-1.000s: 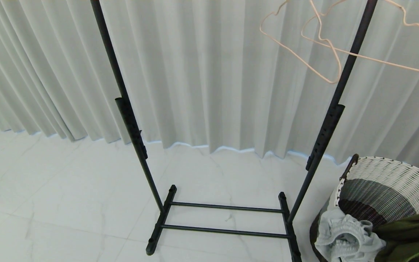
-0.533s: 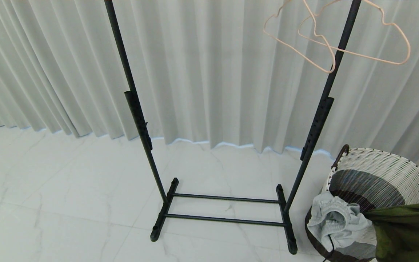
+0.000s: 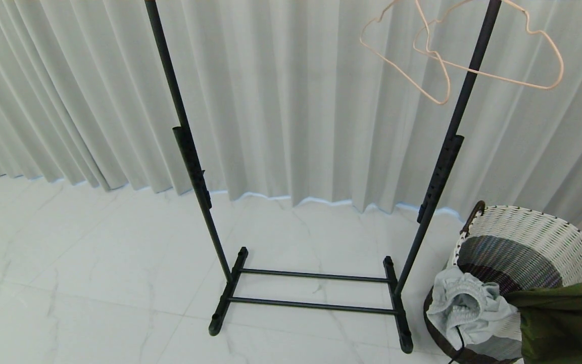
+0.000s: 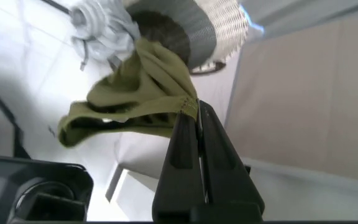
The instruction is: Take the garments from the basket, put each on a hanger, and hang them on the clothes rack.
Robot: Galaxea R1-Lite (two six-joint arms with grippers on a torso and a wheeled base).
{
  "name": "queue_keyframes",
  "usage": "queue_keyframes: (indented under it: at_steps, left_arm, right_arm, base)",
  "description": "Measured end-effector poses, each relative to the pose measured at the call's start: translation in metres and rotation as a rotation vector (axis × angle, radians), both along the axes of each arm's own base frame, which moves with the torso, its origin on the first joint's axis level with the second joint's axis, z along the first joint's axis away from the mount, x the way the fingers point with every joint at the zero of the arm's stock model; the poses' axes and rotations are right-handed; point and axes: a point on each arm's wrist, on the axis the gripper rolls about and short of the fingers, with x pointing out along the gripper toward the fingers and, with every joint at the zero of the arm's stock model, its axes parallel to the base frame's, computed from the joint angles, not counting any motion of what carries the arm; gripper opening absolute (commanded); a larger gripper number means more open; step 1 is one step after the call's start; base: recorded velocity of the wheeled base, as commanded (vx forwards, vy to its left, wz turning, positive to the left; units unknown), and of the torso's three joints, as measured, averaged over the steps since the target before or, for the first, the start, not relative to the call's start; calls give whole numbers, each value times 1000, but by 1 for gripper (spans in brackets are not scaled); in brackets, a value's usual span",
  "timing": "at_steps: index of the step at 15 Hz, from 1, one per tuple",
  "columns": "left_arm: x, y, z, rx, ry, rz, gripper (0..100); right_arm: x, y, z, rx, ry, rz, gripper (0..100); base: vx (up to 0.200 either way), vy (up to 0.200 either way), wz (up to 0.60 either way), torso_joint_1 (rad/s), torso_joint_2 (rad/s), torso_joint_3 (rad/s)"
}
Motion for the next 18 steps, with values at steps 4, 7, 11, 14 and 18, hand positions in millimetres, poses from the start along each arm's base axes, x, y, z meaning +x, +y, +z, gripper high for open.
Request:
queue_keyframes:
  at_steps: [4,7,11,14,18]
  left_arm:
    - [-4,-1,49,-56,-91,-66,100]
    - [12,-3,96,-54,-46,-184,100]
    - [63,-11,143,-82,108,-350,100]
    - [112,-36,167,-118,219,-521,100]
    - [172,-111,167,-151,356,-677,100]
  right_arm:
    - [-5,2,23,41,-56,72,0]
    - [-2,4,28,120,-73,133,0]
    - [8,7,19,305,-22,237,0]
    - [20,7,9,359,-3,258,0]
    - [26,7,1,377,21,252,0]
  base:
    - [0,0,0,0,0,0]
    - [0,0,0,0,0,0]
    - [0,0,0,0,0,0]
    - [0,0,0,0,0,0]
    - [0,0,0,0,0,0]
